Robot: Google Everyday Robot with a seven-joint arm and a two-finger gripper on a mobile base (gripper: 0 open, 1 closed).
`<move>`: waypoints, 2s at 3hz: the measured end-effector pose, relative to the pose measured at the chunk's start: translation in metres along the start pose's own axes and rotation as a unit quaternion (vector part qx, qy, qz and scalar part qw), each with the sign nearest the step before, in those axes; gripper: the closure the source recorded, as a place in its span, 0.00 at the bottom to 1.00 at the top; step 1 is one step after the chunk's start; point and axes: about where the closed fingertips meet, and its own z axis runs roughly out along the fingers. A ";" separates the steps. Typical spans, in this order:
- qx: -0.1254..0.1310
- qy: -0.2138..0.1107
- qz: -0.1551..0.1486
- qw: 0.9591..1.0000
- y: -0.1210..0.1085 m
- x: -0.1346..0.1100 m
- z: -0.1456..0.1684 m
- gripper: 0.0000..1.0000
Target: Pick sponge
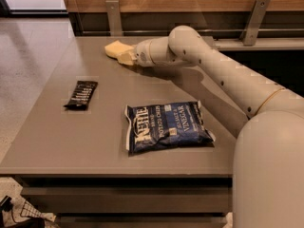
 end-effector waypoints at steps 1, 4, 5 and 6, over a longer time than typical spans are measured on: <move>0.024 0.017 -0.016 0.999 0.006 -0.014 -0.018 1.00; 0.034 0.019 -0.081 0.996 0.037 -0.070 -0.115 1.00; 0.025 0.013 -0.105 0.994 0.047 -0.086 -0.152 1.00; 0.023 0.014 -0.108 0.994 0.049 -0.086 -0.157 1.00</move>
Offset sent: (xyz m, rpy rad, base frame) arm -0.0503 -0.0485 0.1028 -0.2081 -0.1214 -0.1340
